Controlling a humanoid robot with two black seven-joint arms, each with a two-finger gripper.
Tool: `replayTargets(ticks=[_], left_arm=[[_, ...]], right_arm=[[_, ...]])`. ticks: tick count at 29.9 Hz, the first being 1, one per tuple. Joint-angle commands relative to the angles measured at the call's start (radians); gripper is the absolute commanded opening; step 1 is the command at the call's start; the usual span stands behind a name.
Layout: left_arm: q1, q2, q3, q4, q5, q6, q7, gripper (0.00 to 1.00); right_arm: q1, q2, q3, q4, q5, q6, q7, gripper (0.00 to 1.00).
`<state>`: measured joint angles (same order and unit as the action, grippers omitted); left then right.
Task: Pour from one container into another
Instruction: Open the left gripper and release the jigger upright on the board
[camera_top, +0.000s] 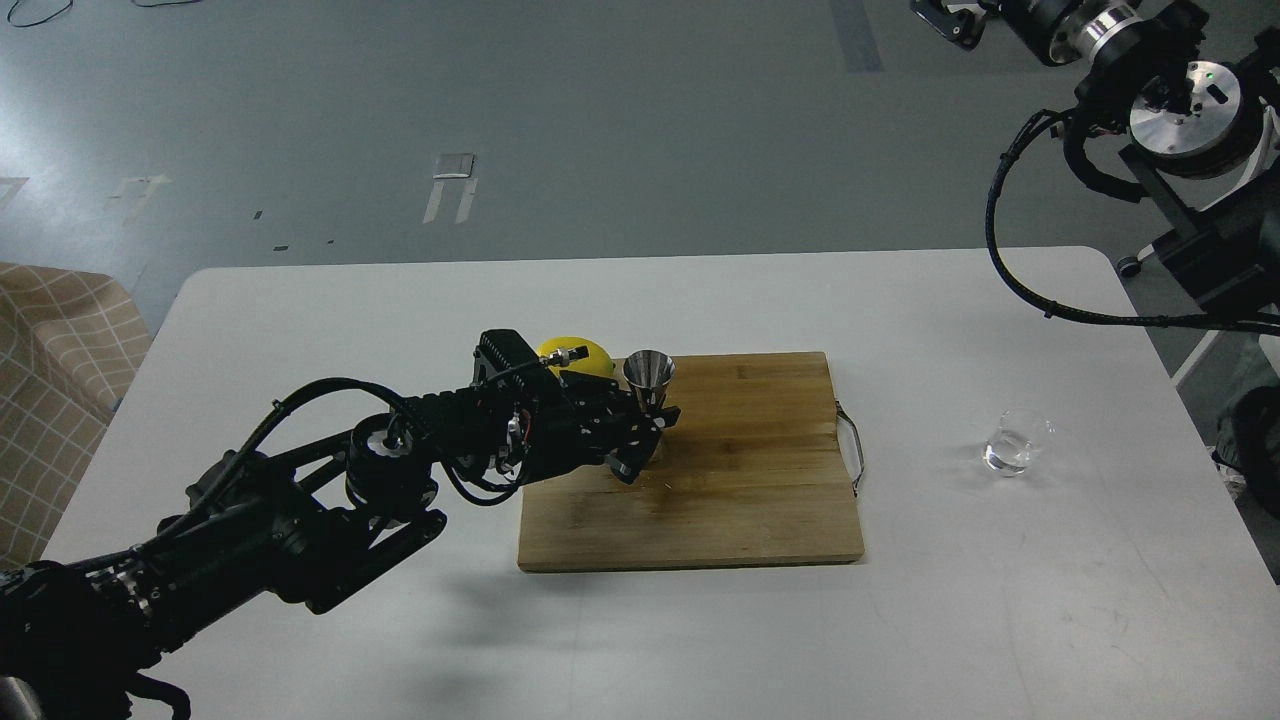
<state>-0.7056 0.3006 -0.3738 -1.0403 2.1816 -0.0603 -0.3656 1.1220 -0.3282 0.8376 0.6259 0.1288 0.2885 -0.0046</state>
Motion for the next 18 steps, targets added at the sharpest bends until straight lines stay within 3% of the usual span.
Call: replayTargets(ticks=[1, 16, 18], left_arm=[[0.000, -0.002, 0.000, 0.000, 0.000, 0.001, -0.003, 0.19], [0.006, 0.000, 0.000, 0.000, 0.000, 0.002, -0.009, 0.20], [0.014, 0.000, -0.004, 0.000, 0.000, 0.004, -0.010, 0.25]], right_arm=[[0.001, 0.000, 0.000, -0.002, 0.000, 0.000, 0.001, 1.00], [0.001, 0.000, 0.000, -0.002, 0.000, 0.000, 0.001, 1.00], [0.001, 0.000, 0.000, -0.002, 0.000, 0.000, 0.001, 1.00]])
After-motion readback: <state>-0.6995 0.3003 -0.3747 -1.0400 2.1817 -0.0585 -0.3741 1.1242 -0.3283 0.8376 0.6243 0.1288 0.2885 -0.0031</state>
